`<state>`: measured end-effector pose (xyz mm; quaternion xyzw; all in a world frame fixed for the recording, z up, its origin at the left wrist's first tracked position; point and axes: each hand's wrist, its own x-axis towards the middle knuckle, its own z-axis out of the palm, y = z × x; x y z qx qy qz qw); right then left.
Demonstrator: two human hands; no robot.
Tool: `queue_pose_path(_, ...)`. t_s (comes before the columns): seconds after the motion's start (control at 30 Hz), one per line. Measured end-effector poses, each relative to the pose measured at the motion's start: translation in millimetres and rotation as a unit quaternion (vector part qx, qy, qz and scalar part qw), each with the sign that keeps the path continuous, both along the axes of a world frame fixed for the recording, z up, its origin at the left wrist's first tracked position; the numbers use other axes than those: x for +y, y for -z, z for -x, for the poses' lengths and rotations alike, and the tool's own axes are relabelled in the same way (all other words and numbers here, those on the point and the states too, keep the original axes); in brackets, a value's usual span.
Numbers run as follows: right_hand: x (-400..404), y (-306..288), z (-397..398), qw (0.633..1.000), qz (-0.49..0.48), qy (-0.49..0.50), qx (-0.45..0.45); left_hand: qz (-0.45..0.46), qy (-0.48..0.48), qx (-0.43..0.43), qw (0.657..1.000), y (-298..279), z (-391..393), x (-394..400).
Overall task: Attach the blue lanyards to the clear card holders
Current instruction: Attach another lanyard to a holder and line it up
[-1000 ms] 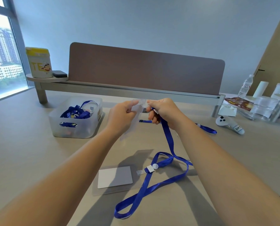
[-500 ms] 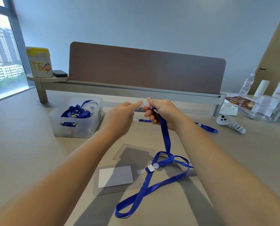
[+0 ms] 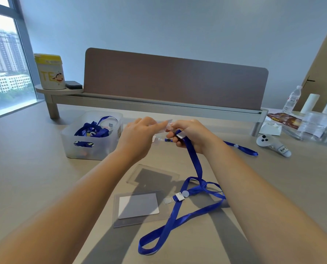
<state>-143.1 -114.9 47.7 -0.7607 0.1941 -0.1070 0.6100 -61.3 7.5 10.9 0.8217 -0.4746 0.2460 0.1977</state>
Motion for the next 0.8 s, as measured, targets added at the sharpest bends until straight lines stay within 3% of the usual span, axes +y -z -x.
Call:
queue_pose_path(0.17, 3.0, -1.3, -3.4, 0.999, -0.035, -0.038, -0.013, 0.016, 0.026, 0.211, 0.977, -7.9, -0.4, 0.8)
queue_pose_path(0.3, 3.5, 1.0, -7.1, 0.999, -0.006, -0.047, -0.018, 0.056, 0.109, 0.415, 0.901, -17.0, 3.1, 5.5)
queue_pose_path(0.37, 4.5, 2.8, -10.0, 0.998, 0.015, -0.053, -0.018, 0.089, 0.109, 0.467, 0.873, -18.6, 1.3, 5.6)
queue_pose_path(0.5, 7.1, 4.5, -16.1, 0.996, 0.062, -0.065, -0.022, 0.162, 0.071, 0.467, 0.866, -18.9, -5.8, 6.2)
queue_pose_path(0.8, 14.9, 8.1, -22.5, 0.989, 0.121, -0.084, -0.026, 0.145, 0.038, 0.404, 0.902, -22.2, -11.0, 12.7)
